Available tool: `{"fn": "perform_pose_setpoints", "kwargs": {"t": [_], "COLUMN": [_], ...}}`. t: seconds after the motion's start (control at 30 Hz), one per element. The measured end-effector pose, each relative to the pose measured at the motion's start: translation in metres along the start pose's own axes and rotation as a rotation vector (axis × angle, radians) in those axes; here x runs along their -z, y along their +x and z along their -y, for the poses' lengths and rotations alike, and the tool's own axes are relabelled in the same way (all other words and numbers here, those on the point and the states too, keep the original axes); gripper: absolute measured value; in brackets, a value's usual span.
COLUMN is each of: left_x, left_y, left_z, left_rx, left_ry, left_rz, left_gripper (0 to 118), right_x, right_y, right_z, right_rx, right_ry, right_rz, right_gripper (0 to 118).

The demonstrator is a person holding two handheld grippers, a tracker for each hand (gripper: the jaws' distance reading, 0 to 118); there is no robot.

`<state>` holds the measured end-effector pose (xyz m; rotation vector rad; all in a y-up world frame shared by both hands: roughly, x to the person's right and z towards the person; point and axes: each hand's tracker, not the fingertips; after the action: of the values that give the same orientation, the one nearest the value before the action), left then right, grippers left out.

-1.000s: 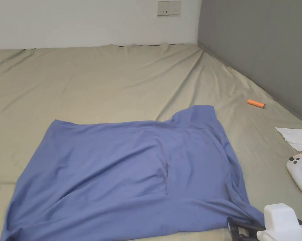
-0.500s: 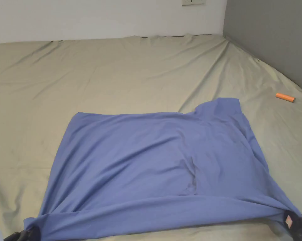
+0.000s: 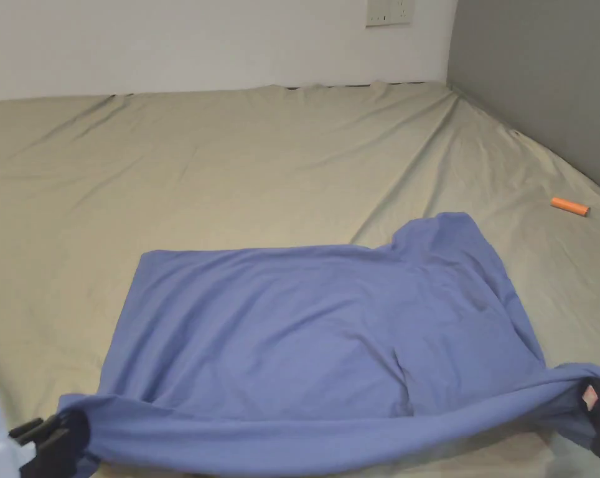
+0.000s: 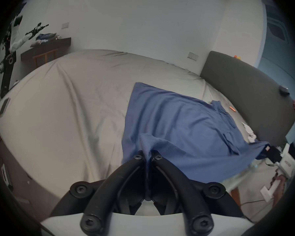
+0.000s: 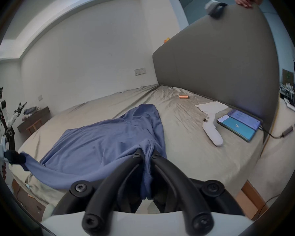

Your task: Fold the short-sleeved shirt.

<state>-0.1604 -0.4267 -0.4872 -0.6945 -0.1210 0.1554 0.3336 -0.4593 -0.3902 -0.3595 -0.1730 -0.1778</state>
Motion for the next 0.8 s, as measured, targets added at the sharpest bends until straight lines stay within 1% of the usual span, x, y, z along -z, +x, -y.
{"fn": "perform_pose_setpoints", "kwargs": {"t": [0.03,0.1,0.17,0.2,0.23,0.27,0.3,0.33,0.37,0.4,0.43,0.53,0.57,0.6,0.63,0.67,0.7,0.73,0.77,0.8], "left_x": [0.015,0.044,0.077,0.095,0.109,0.122,0.131,0.139,0.146,0.151,0.154,0.16,0.161,0.162,0.164,0.166,0.168,0.17,0.167,0.162], "left_y": [0.008,0.019,0.028,0.033,0.034,0.033,0.029,0.024,0.019,0.015,0.009,0.011,0.013,0.013,0.013,0.012,0.011,0.008,0.004,0.002], "left_z": [-0.011,-0.029,-0.036,-0.036,-0.035,-0.033,-0.032,-0.032,-0.032,-0.033,-0.032,-0.029,-0.028,-0.028,-0.028,-0.028,-0.029,-0.03,-0.031,-0.032], "left_rx": [0.032,0.051,0.113,0.161,0.178,0.181,0.167,0.139,0.101,0.066,0.057,0.074,0.089,0.099,0.109,0.11,0.106,0.092,0.078,0.07], "left_ry": [0.018,-0.002,-0.015,-0.034,-0.055,-0.092,-0.117,-0.122,-0.14,-0.135,-0.14,-0.134,-0.133,-0.125,-0.109,-0.103,-0.107,-0.128,-0.141,-0.141], "left_rz": [-0.026,-0.038,-0.107,-0.134,-0.143,-0.144,-0.147,-0.149,-0.164,-0.159,-0.137,-0.142,-0.15,-0.158,-0.169,-0.183,-0.197,-0.218,-0.211,-0.2], "left_gripper": [4,4,4,4,4,4,4,4,4,4,4,4,7,20,37,59,92,107,110,110], "right_x": [0.017,0.046,0.073,0.09,0.103,0.116,0.124,0.135,0.144,0.15,0.156,0.167,0.169,0.173,0.173,0.172,0.172,0.17,0.165,0.155], "right_y": [-0.003,-0.003,-0.002,0.002,0.003,0.006,0.007,0.014,0.018,0.022,0.024,0.019,0.017,0.018,0.02,0.021,0.023,0.022,0.022,0.021], "right_z": [-0.008,-0.021,-0.027,-0.031,-0.032,-0.032,-0.032,-0.032,-0.031,-0.028,-0.026,-0.017,-0.016,-0.013,-0.015,-0.016,-0.017,-0.018,-0.019,-0.023], "right_rx": [-0.013,0.007,0.018,0.011,-0.013,-0.035,-0.056,-0.035,-0.019,-0.003,0.021,-0.034,-0.037,-0.037,-0.038,-0.032,-0.029,-0.032,-0.045,-0.066], "right_ry": [-0.023,-0.057,-0.08,-0.139,-0.163,-0.214,-0.223,-0.261,-0.283,-0.283,-0.318,-0.343,-0.346,-0.348,-0.343,-0.336,-0.327,-0.329,-0.324,-0.271], "right_rz": [0.003,0.004,0.003,0.017,0.019,0.012,0.024,0.042,0.039,0.025,0.017,0.034,0.034,0.035,0.036,0.031,0.032,0.027,0.02,0.008], "right_gripper": [4,4,4,4,4,4,4,4,4,4,4,4,4,9,25,55,101,118,117,114]}}
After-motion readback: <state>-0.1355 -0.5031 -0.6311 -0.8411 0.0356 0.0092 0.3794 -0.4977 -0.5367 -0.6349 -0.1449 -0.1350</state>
